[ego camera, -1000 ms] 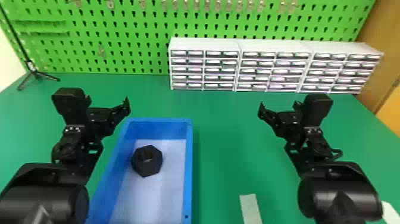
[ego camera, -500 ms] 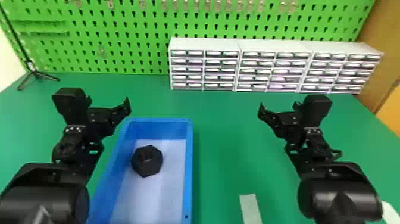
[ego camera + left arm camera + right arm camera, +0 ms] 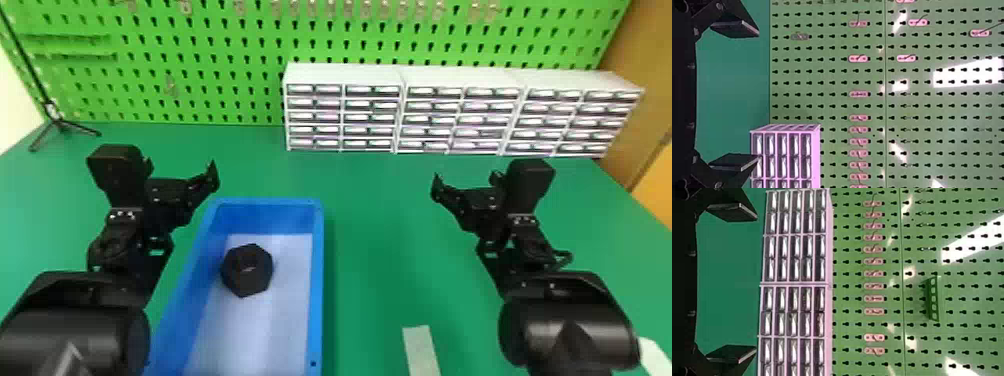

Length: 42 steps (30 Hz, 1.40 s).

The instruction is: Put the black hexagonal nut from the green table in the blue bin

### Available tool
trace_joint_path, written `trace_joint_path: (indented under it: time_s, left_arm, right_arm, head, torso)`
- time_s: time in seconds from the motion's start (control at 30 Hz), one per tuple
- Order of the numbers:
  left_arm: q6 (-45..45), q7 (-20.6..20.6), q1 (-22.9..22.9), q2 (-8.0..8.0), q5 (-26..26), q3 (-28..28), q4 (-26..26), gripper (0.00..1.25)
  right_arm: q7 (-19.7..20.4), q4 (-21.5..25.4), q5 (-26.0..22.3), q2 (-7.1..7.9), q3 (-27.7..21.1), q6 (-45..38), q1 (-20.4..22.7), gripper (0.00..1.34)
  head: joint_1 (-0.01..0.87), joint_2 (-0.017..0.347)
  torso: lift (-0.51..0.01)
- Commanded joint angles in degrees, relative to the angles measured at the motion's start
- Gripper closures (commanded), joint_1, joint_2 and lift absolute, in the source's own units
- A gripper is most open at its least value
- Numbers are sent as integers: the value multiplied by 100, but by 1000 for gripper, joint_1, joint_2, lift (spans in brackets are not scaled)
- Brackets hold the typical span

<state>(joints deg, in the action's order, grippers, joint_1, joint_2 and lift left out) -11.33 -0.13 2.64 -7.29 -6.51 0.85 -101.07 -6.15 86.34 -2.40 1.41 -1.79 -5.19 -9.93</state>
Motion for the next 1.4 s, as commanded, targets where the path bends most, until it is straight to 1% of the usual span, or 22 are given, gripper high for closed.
trace_joint_path:
  time_s: [0.0, 1.37]
  left_arm:
    - [0, -4, -9, -1, 0, 3, -1, 160]
    - [0, 5, -44, -1, 9, 20, 8, 162]
  right_arm:
    - [0, -3, -6, 0, -14, 0, 0, 117]
    - [0, -3, -59, 0, -23, -18, 17, 117]
  head:
    - [683, 28]
    - [683, 28]
  torso:
    - [-96]
    - [-96]
